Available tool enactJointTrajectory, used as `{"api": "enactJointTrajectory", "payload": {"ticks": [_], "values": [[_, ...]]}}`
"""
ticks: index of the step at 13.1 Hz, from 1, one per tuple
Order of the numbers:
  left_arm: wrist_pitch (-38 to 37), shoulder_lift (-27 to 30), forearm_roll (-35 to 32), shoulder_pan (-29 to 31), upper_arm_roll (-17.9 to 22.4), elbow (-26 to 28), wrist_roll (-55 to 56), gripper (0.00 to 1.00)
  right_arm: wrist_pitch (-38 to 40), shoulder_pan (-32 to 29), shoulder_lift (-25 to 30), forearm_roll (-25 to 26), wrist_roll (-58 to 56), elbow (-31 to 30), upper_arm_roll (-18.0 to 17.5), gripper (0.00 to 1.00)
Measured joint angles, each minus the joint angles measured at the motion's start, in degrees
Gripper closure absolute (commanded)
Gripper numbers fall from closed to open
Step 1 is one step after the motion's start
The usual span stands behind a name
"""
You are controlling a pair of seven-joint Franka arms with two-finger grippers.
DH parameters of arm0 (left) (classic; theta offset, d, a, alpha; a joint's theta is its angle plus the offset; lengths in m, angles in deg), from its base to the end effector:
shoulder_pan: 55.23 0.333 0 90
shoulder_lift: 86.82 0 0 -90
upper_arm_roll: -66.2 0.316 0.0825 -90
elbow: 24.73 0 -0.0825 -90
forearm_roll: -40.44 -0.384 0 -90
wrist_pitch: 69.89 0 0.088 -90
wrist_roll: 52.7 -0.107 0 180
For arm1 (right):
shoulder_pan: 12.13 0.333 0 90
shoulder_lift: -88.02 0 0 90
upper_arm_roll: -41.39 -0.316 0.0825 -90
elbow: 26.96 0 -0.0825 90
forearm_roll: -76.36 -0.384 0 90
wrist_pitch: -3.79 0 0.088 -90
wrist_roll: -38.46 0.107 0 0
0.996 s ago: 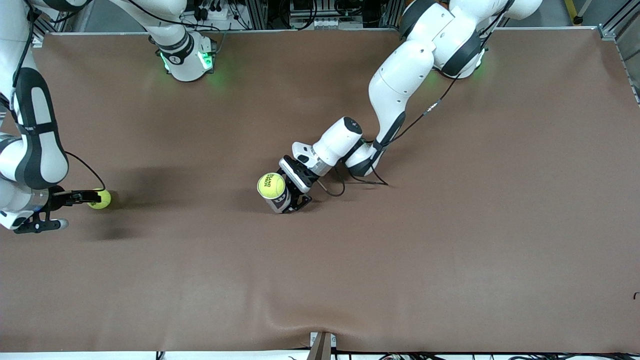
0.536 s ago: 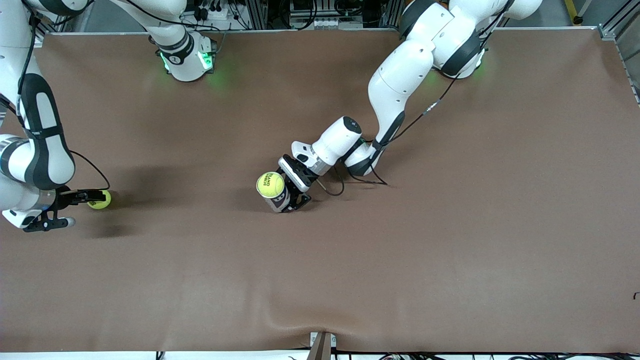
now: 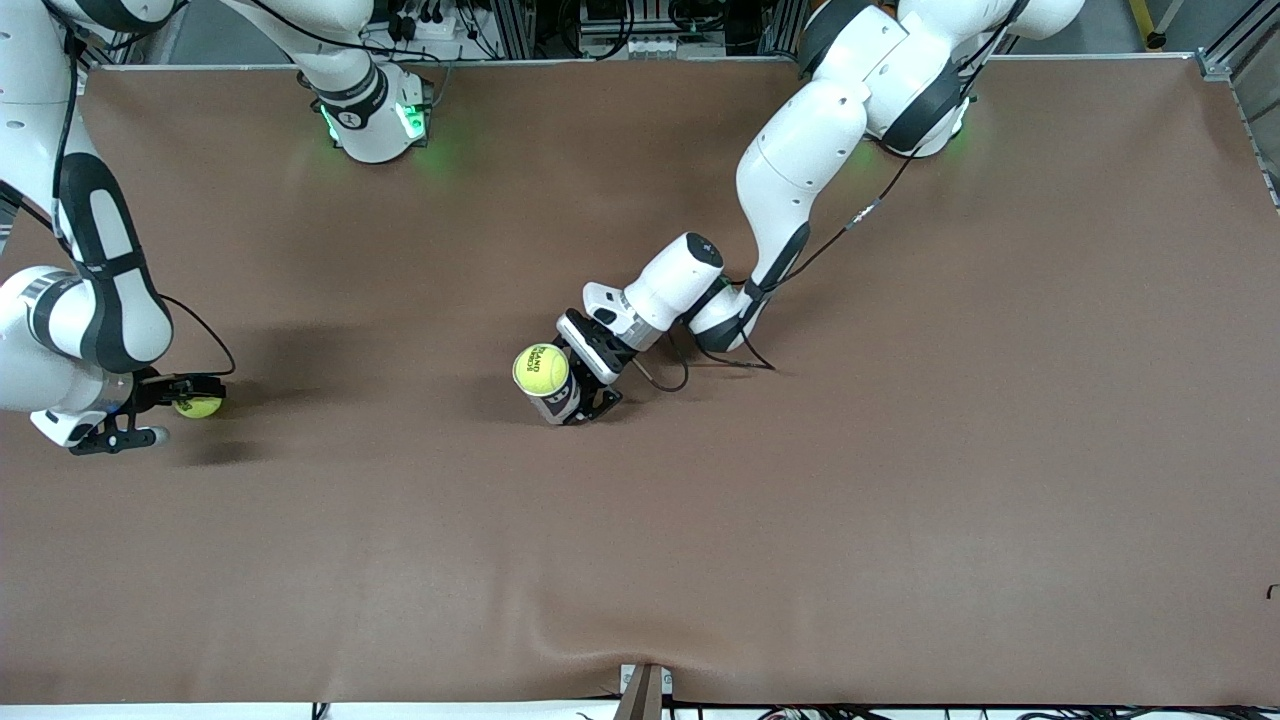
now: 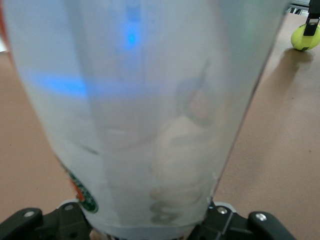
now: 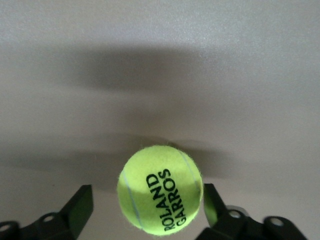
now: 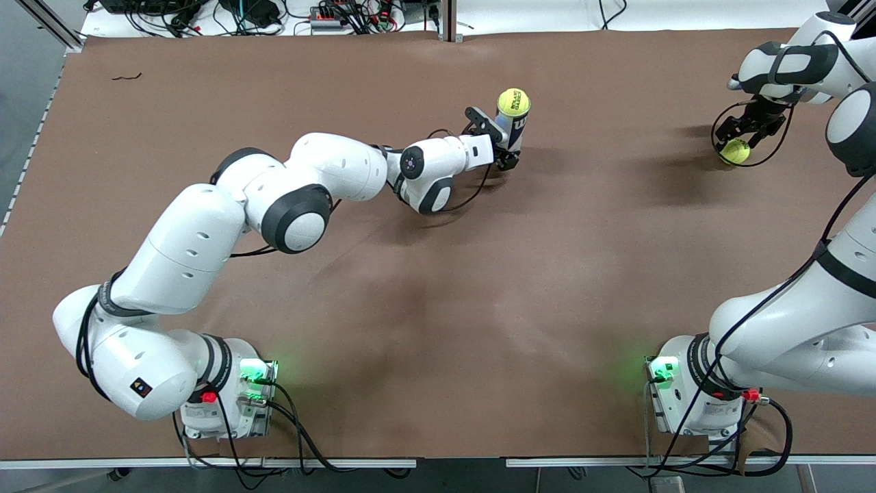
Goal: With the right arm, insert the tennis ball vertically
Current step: 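Grasp the second tennis ball with the right gripper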
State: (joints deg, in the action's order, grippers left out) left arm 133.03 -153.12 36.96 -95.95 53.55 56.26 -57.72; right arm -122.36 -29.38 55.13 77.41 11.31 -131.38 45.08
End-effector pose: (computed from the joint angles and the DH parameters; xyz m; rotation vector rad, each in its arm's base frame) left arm 0.4794 -0.5647 0.1305 2.1836 -0.9867 1.1229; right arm 0.5867 -0.2230 0.2059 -3.0866 -0.1971 0.3059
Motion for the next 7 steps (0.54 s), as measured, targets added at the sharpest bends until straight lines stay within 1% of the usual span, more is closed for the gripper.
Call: {"api": "enactJointTrajectory", "payload": {"ticks": [1,2,3,6,7], "values": [[0.0,0.0,0.0,0.0,0.0,0.0,0.0,0.24,0.0,-0.2,0.0,0.0,-0.9,0.0,0.0,0.62],[0.0,0.0,0.0,0.0,0.0,0.0,0.0,0.24,0.0,-0.3,0.0,0.0,-1.7,0.0,0.0,0.76],[0.0,0.0,0.0,0.0,0.0,0.0,0.0,0.24,0.0,-0.4,0.1,0.0,-2.1,0.0,0.0,0.86],[0.0,0.0,0.0,0.0,0.0,0.0,0.0,0.24,0.1,-0.5,0.1,0.0,-2.5,0.1,0.0,0.94],[0.0,0.0,0.0,0.0,0.0,0.0,0.0,0.24,0.6,-0.5,0.1,-0.1,-2.5,0.3,0.0,0.94]]}}
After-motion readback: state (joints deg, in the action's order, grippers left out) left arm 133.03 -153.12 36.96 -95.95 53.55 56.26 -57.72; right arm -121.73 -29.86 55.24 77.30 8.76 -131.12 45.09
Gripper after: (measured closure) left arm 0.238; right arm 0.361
